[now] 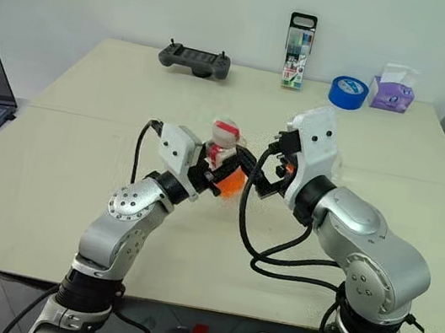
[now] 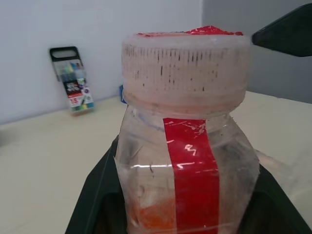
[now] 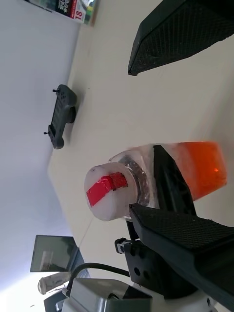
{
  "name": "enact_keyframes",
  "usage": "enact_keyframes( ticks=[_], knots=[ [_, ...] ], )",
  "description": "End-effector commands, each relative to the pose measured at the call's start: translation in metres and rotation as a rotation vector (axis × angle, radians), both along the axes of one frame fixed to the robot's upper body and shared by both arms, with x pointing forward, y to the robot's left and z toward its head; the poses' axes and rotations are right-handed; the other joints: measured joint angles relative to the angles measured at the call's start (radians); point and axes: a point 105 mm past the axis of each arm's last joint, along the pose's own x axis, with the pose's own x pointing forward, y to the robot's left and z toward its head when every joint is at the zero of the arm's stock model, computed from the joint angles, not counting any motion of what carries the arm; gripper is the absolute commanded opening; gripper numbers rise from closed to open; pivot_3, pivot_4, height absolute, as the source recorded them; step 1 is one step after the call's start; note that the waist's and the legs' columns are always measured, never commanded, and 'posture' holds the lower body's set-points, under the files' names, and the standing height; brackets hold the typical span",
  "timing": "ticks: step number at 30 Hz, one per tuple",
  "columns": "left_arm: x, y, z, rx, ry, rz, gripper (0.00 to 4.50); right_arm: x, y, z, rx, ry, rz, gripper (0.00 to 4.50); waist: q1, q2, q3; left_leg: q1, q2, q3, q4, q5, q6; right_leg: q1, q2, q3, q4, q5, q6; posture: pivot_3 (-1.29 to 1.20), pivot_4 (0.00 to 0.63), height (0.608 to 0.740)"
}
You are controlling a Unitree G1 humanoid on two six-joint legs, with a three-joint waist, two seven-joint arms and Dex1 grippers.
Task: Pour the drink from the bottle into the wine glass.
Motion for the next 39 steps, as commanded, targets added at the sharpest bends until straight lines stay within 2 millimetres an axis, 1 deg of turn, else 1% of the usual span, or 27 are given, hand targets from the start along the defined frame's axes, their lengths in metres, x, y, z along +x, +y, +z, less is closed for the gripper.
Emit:
enact_keyframes(
  ticks=[1,4,6,11,19,20,21,24,26,27,29,30,33,34,36,37,39],
  knots=[
    [-0.011,-0.011,0.013,-0.004,-0.033,-0.101,1.79,-0.015,0.005,0.006,0.045,-0.036,0.047,4.50,0.000,0.000,0.000,0.000,0.000,0.000,0.000,0.000,0.000,0.000,0.000,0.000,0.000,0.000,0.000,0.00,0.150,0.740],
    [-0.015,-0.016,0.008,0.020,-0.016,-0.155,1.79,-0.022,0.010,0.002,0.045,-0.025,0.088,4.50,-0.001,0.000,0.000,0.000,0.001,-0.001,-0.001,0.000,0.000,0.000,0.000,0.000,0.000,0.000,0.000,0.00,0.150,0.740],
    [-0.019,-0.020,0.005,0.032,-0.012,-0.193,1.79,-0.023,0.011,0.000,0.038,-0.019,0.090,4.50,-0.001,0.000,0.000,0.000,0.001,-0.001,-0.001,0.000,0.000,0.000,0.001,-0.001,0.000,0.000,0.000,0.00,0.150,0.740],
    [-0.027,-0.029,-0.004,0.070,0.005,-0.269,1.79,-0.020,0.010,-0.002,0.040,-0.011,0.062,4.50,-0.001,0.000,0.000,0.000,0.001,-0.001,0.000,0.000,0.000,0.000,0.001,0.000,0.000,-0.001,0.001,0.00,0.150,0.740],
    [-0.029,-0.033,-0.003,0.068,-0.010,-0.288,1.79,-0.010,0.000,-0.008,0.007,0.000,-0.022,4.50,-0.001,0.000,0.000,0.000,0.001,-0.001,0.000,0.000,0.000,0.000,0.001,0.000,0.000,-0.001,0.001,0.00,0.150,0.740],
    [-0.029,-0.033,-0.003,0.067,-0.010,-0.288,1.79,-0.009,-0.001,-0.008,0.006,0.000,-0.028,4.09,-0.001,0.000,0.000,0.000,0.001,-0.001,0.000,0.000,0.000,0.000,0.001,0.000,0.000,-0.001,0.001,0.00,0.150,0.740],
    [-0.029,-0.033,-0.003,0.068,-0.010,-0.289,1.79,-0.009,-0.002,-0.008,0.005,0.000,-0.031,3.87,-0.001,0.001,0.000,0.000,0.001,-0.001,-0.001,0.000,0.000,0.000,0.001,0.000,-0.001,-0.001,0.001,0.00,0.150,0.740],
    [-0.028,-0.033,-0.003,0.069,-0.011,-0.289,1.79,-0.008,-0.005,-0.014,-0.026,0.013,-0.049,2.83,-0.001,0.001,0.000,0.000,0.001,-0.001,-0.001,0.000,0.000,0.000,0.001,0.000,-0.001,-0.001,0.001,0.00,0.150,0.740],
    [-0.028,-0.034,-0.002,0.069,-0.012,-0.291,1.79,-0.007,-0.006,-0.014,-0.032,0.011,-0.054,2.08,-0.001,0.001,0.000,0.000,0.001,-0.001,-0.001,0.000,0.000,0.000,0.001,0.000,-0.001,-0.001,0.001,0.00,0.150,0.740],
    [-0.028,-0.034,-0.002,0.068,-0.013,-0.293,1.79,-0.007,-0.008,-0.013,-0.033,0.008,-0.053,1.84,-0.001,0.001,0.000,0.000,0.001,-0.001,-0.001,0.000,0.000,0.000,0.001,0.000,-0.001,-0.001,0.001,0.00,0.150,0.740],
    [-0.028,-0.035,-0.001,0.066,-0.016,-0.299,1.79,-0.007,-0.011,-0.012,-0.040,0.000,-0.043,1.84,-0.001,0.001,0.000,0.000,0.001,-0.001,-0.001,0.000,0.000,0.000,0.001,0.000,-0.001,-0.001,0.001,0.00,0.150,0.740],
    [-0.029,-0.036,0.000,0.064,-0.017,-0.305,1.79,-0.009,-0.012,-0.011,-0.053,-0.008,-0.007,1.84,-0.001,0.001,0.000,-0.001,0.001,-0.001,-0.001,0.000,0.000,0.000,0.001,0.000,-0.002,-0.001,0.001,0.00,0.150,0.740],
    [-0.033,-0.038,0.001,0.057,-0.010,-0.336,1.79,-0.028,-0.009,-0.016,-0.075,0.027,0.246,1.84,0.001,0.001,0.001,-0.001,0.000,-0.001,-0.001,0.000,0.000,0.000,0.002,0.000,-0.003,-0.001,0.002,0.00,0.150,0.740],
    [-0.038,-0.040,0.002,0.062,-0.013,-0.360,1.79,-0.039,-0.013,-0.016,-0.077,0.044,0.359,1.84,0.002,0.001,0.001,-0.002,0.000,0.000,-0.001,0.000,0.000,0.001,0.001,-0.001,-0.004,-0.001,0.002,0.00,0.150,0.740],
    [-0.043,-0.044,0.004,0.053,-0.008,-0.388,1.79,-0.053,-0.023,-0.009,-0.070,0.049,0.511,1.84,0.003,0.002,0.002,-0.004,0.000,0.000,0.000,0.000,0.001,0.001,0.001,-0.002,-0.006,-0.001,0.001,0.00,0.150,0.740],
    [-0.046,-0.045,0.005,0.051,-0.003,-0.403,1.78,-0.058,-0.027,-0.006,-0.088,0.048,0.569,1.84,0.003,0.002,0.002,-0.005,0.000,0.000,0.000,-0.001,0.001,0.001,0.001,-0.002,-0.008,0.000,0.001,0.00,0.150,0.740],
    [-0.050,-0.048,0.005,0.050,0.005,-0.429,1.78,-0.055,-0.033,-0.004,-0.137,0.037,0.609,1.84,-0.001,0.002,0.002,-0.005,0.000,0.000,0.000,-0.001,0.003,0.001,0.001,-0.001,-0.008,0.000,0.000,0.00,0.150,0.740]
  ],
)
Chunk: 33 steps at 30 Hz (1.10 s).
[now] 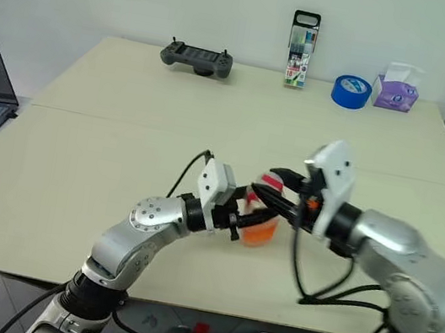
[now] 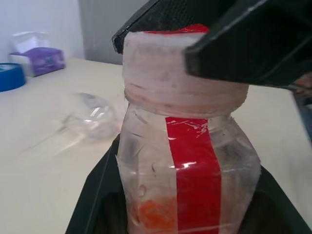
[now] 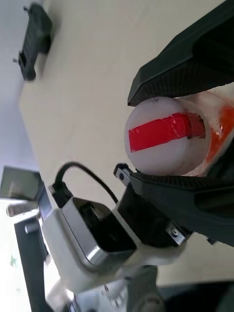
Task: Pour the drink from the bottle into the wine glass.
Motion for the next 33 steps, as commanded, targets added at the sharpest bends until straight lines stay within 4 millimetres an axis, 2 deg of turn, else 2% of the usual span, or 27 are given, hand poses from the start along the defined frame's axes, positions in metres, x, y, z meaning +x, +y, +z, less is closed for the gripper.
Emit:
enact_keyframes(
  ticks=[1,6,9,11,16,23,30,33],
  knots=[
    [0.001,0.009,0.022,-0.054,-0.054,0.029,1.78,-0.015,0.001,0.006,-0.017,-0.010,0.197,1.84,-0.005,0.000,0.000,0.001,0.001,0.000,0.000,0.000,0.001,0.000,0.000,0.001,0.000,0.000,0.000,0.00,0.150,0.740],
    [-0.001,0.005,0.021,-0.055,-0.033,0.014,1.78,0.006,-0.007,0.013,-0.059,-0.069,0.171,1.84,-0.003,0.001,0.001,0.002,0.002,0.002,0.000,0.000,0.001,0.000,0.003,0.000,0.003,-0.001,0.002,0.00,0.150,0.740],
    [0.001,0.008,0.020,-0.047,-0.033,0.022,1.78,0.010,-0.008,0.023,0.010,-0.089,0.121,1.84,-0.002,0.001,0.001,0.002,0.002,0.001,0.000,0.000,0.001,0.000,0.003,0.000,0.003,-0.001,0.002,0.00,0.150,0.740],
    [0.003,0.010,0.017,-0.038,-0.032,0.029,1.78,0.014,-0.008,0.030,0.055,-0.112,0.062,2.60,-0.002,0.001,0.001,0.002,0.002,0.001,0.000,0.000,0.001,0.000,0.003,0.001,0.003,-0.001,0.002,0.00,0.150,0.740],
    [0.009,0.010,0.011,-0.011,-0.039,0.047,1.78,0.015,-0.006,0.032,0.098,-0.147,-0.098,4.29,0.002,0.002,0.001,0.001,0.001,-0.001,0.001,0.000,0.001,0.000,0.001,0.001,0.002,-0.001,0.001,0.00,0.150,0.740],
    [0.015,0.004,0.009,-0.010,-0.047,0.037,1.78,0.002,0.004,0.020,0.090,-0.148,-0.292,4.29,0.003,0.002,0.001,-0.001,0.001,-0.003,0.000,0.000,0.001,-0.001,0.000,0.002,0.002,0.000,0.000,0.00,0.150,0.740],
    [0.014,0.000,0.009,-0.011,-0.072,0.006,1.78,0.000,0.015,0.021,0.144,-0.172,-0.478,4.29,0.001,0.002,0.001,-0.001,0.001,-0.003,0.001,0.000,0.000,-0.002,0.000,0.002,0.004,-0.001,0.002,0.00,0.150,0.740],
    [0.011,-0.003,0.009,-0.009,-0.082,-0.023,1.78,0.004,0.019,0.010,0.121,-0.136,-0.537,4.29,0.001,0.002,0.001,-0.001,0.001,-0.002,0.001,0.000,0.000,-0.002,0.000,0.002,0.004,-0.001,0.002,0.00,0.150,0.740]
  ],
)
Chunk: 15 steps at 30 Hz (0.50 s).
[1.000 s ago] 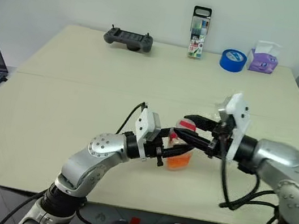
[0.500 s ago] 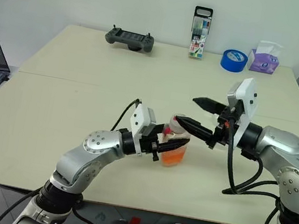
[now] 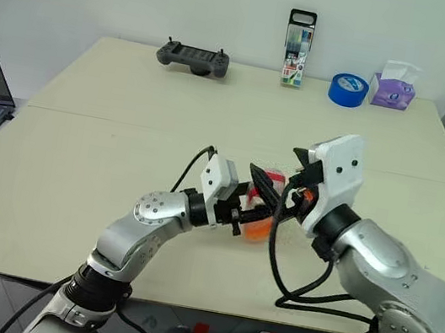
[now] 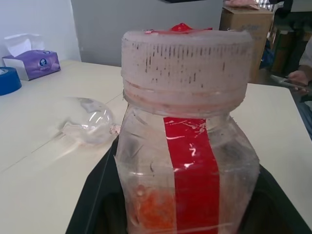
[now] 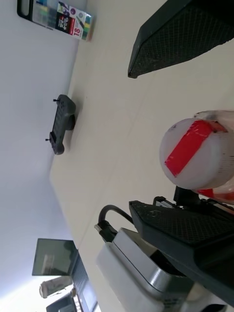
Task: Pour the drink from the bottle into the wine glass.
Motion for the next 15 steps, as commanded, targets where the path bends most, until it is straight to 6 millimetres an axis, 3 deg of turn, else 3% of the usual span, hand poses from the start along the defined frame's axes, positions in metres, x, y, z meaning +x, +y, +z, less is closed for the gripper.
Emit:
enact_keyframes(
  ticks=[1,10,13,15],
  knots=[
    [-0.008,-0.007,0.016,-0.030,-0.078,-0.055,1.78,-0.003,0.005,0.000,-0.009,-0.015,-0.057,4.29,-0.001,0.000,0.000,0.000,0.000,0.000,0.000,0.000,0.000,0.000,0.000,0.000,0.000,0.000,0.000,0.00,0.150,0.740],
    [-0.004,-0.008,0.019,-0.044,-0.077,-0.050,1.78,0.005,-0.001,-0.011,0.045,0.065,-0.161,4.29,-0.002,0.000,0.000,0.000,0.000,0.000,0.000,0.000,0.000,-0.001,0.000,0.000,0.000,0.000,0.000,0.00,0.150,0.740],
    [-0.002,-0.006,0.018,-0.041,-0.077,-0.042,1.78,0.005,-0.001,-0.014,0.043,0.083,-0.162,3.72,-0.002,0.000,0.000,0.000,0.000,0.000,0.000,0.000,0.000,-0.001,0.000,0.000,0.000,0.000,0.000,0.00,0.150,0.740],
    [-0.001,-0.005,0.018,-0.041,-0.077,-0.034,1.78,0.005,-0.002,-0.016,0.046,0.096,-0.173,3.09,-0.003,0.000,0.000,0.000,0.000,0.000,0.000,0.000,0.000,-0.001,0.000,0.000,0.000,0.000,0.000,0.00,0.150,0.740]
  ],
)
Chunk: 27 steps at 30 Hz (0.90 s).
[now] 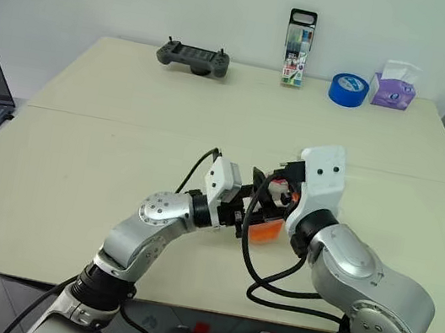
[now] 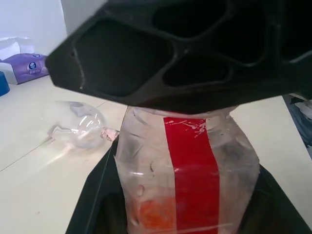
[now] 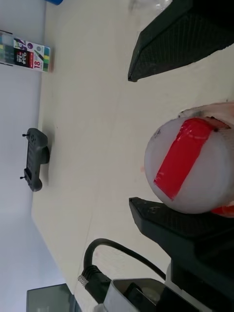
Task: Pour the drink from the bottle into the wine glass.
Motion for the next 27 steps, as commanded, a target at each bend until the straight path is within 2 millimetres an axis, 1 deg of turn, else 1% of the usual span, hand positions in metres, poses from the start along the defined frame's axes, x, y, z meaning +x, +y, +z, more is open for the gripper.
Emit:
enact_keyframes(
  ticks=[1,3,4,5,6,9,11,13,15,17,18,23,26,27],
  knots=[
    [-0.001,0.000,0.020,-0.034,-0.079,-0.008,1.78,-0.002,-0.010,0.005,0.003,-0.023,-0.052,2.72,0.000,0.000,0.000,0.000,0.000,0.000,0.000,0.000,0.000,0.000,0.000,0.000,0.000,0.000,0.000,0.00,0.150,0.740],
    [-0.001,0.001,0.020,-0.036,-0.080,-0.003,1.78,-0.001,-0.012,0.008,-0.006,-0.033,-0.053,2.09,-0.001,0.000,0.000,0.000,0.000,0.000,0.000,0.000,0.000,0.000,0.000,0.000,0.000,0.000,0.000,0.00,0.150,0.740],
    [-0.001,0.001,0.020,-0.036,-0.081,-0.001,1.78,0.000,-0.013,0.009,-0.016,-0.037,-0.040,1.91,-0.001,0.000,0.000,0.000,0.000,0.000,0.000,0.000,0.000,0.000,0.000,0.000,0.000,0.000,0.000,0.00,0.150,0.740],
    [-0.001,0.001,0.021,-0.037,-0.082,0.001,1.78,-0.001,-0.013,0.011,-0.035,-0.046,-0.008,1.92,-0.001,0.000,0.000,0.000,0.000,0.000,0.000,0.000,0.000,0.000,0.000,0.000,0.000,0.000,0.000,0.00,0.150,0.740],
    [0.000,0.001,0.021,-0.040,-0.084,0.004,1.78,-0.003,-0.010,0.013,-0.045,-0.057,0.068,1.92,-0.001,0.000,0.000,0.000,0.000,0.000,0.000,0.000,0.000,0.000,0.000,-0.001,0.000,0.000,0.000,0.00,0.150,0.740],
    [0.001,0.001,0.024,-0.046,-0.088,0.014,1.78,-0.012,0.002,0.017,-0.009,-0.040,0.348,1.92,-0.001,0.000,0.000,0.000,-0.001,0.001,0.001,0.000,0.000,0.000,0.000,-0.001,-0.001,0.000,0.000,0.00,0.150,0.740],
    [0.001,0.000,0.024,-0.046,-0.091,0.016,1.77,-0.018,0.004,0.013,-0.059,-0.004,0.515,1.92,0.000,0.000,0.000,0.000,-0.001,0.003,0.000,0.000,0.000,0.000,0.000,-0.001,-0.001,0.000,0.000,0.00,0.150,0.740],
    [0.000,0.000,0.025,-0.048,-0.092,0.018,1.77,-0.019,0.001,0.007,-0.109,0.035,0.618,1.92,0.000,0.000,0.000,0.000,-0.001,0.004,0.000,0.000,0.001,0.000,0.000,-0.002,-0.001,0.000,0.000,0.00,0.150,0.740],
    [-0.001,0.000,0.026,-0.052,-0.094,0.024,1.77,-0.010,-0.008,0.004,-0.165,0.049,0.695,1.92,0.000,0.000,0.000,0.000,-0.001,0.004,0.000,0.000,0.001,0.000,0.001,-0.002,-0.001,0.000,0.000,0.00,0.150,0.740],
    [-0.002,0.000,0.026,-0.054,-0.095,0.027,1.77,0.002,-0.014,0.003,-0.190,0.038,0.730,1.92,-0.003,0.000,0.000,0.000,0.000,0.005,0.000,0.000,0.001,0.001,0.001,-0.002,-0.001,0.000,0.000,0.00,0.150,0.740],
    [-0.002,0.000,0.026,-0.055,-0.094,0.028,1.77,0.005,-0.016,0.003,-0.203,0.032,0.744,1.92,-0.003,0.000,0.000,0.001,0.000,0.006,0.000,0.000,0.001,0.001,0.002,-0.002,-0.001,0.000,0.000,0.00,0.150,0.740],
    [-0.002,0.001,0.025,-0.058,-0.093,0.041,1.77,0.010,-0.018,0.004,-0.241,-0.003,0.777,1.92,0.000,0.000,0.000,0.001,0.001,0.004,0.000,0.000,0.001,0.001,0.002,-0.002,0.000,0.000,0.000,0.00,0.150,0.740],
    [-0.001,0.000,0.025,-0.062,-0.091,0.041,1.77,0.012,-0.024,0.008,-0.235,-0.001,0.722,1.92,0.002,0.000,0.000,0.001,0.000,0.003,0.001,0.000,0.001,0.001,0.001,-0.002,0.000,0.002,-0.003,0.00,0.150,0.740],
    [-0.002,-0.001,0.025,-0.063,-0.090,0.038,1.77,0.012,-0.025,0.012,-0.210,-0.012,0.697,1.92,0.002,0.000,0.000,0.001,0.000,0.003,0.001,0.000,0.001,0.001,0.000,-0.001,0.000,0.002,-0.004,0.00,0.150,0.740]
  ],
)
